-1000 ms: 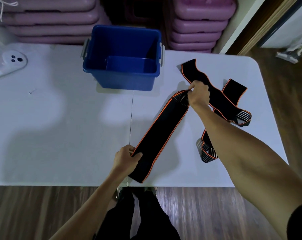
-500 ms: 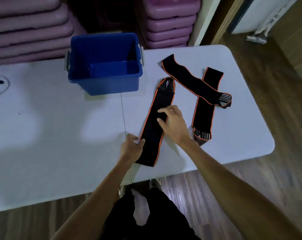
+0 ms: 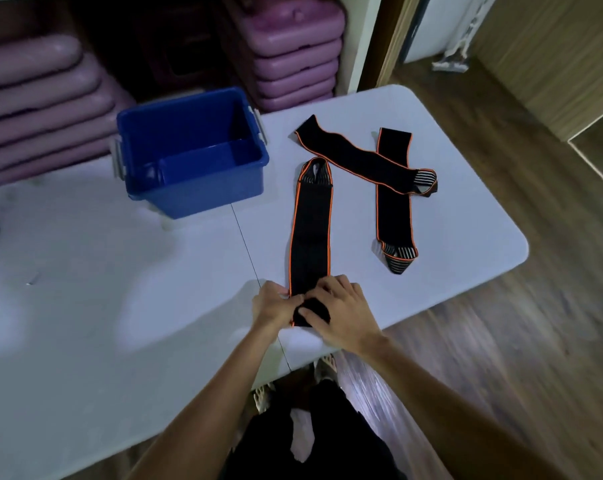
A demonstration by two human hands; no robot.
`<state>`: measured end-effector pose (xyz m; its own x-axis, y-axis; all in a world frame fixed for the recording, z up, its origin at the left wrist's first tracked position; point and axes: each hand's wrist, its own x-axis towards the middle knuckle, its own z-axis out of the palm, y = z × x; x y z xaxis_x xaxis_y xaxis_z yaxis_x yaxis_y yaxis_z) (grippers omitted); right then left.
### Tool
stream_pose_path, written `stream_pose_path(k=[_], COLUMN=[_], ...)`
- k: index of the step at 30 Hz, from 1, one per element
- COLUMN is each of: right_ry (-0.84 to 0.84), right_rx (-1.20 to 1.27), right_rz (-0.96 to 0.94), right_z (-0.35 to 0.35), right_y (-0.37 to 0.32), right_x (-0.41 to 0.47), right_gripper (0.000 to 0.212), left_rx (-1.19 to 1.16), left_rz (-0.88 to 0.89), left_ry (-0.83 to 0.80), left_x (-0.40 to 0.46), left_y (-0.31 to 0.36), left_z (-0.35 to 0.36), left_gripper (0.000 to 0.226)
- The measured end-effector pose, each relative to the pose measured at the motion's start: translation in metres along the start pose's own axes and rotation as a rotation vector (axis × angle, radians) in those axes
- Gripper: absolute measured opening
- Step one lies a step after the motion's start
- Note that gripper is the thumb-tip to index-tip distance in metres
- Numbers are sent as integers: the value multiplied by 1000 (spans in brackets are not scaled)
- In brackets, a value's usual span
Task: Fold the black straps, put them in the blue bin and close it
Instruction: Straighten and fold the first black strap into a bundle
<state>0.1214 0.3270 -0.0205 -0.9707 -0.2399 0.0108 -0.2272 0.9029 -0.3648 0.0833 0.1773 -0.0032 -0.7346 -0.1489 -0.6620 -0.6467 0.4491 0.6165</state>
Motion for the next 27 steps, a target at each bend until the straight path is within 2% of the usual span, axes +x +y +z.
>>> stream_pose_path(k=[5,9,12,14,16,17,19,21,23,27], right_ry=[24,2,-121,-217,-303,-357,-445,-476,-484,-488], right_rx=[-46,-23,93,150,164,172,190,196,205,242], right_rz=[-118,-184,-172,-136,-107,-86,-50,-17,14,62], right_z=[-3,-3,-11,-19,-22,-24,-26,-29,-31,-35], right_y=[8,14,16,17,19,19,18,16,16,14], right_x=[-9,-5,6,12,16,18,23,29,36,40], right_gripper=[60,39,40,41,38,37,38,39,36,39], left_rx=[-215,-272,-168,25,205,221,202,169,89,235], left_rz=[-141,-151,-46,90,286,409,597,541,417,518], left_ry=[-153,-245,-185,-114,-24,0,-63,-212,-279,-139], left_x=[7,2,-3,1,2,3,0,-2,-1,4], left_y=[7,17,17,7,-1,-5,-7,-9,-12,-16], left_z=[-9,-15,-20,-23,-26,-28,-32,-36,-40,-35], left_gripper=[22,8,3,8,15,17,16,19,40,46])
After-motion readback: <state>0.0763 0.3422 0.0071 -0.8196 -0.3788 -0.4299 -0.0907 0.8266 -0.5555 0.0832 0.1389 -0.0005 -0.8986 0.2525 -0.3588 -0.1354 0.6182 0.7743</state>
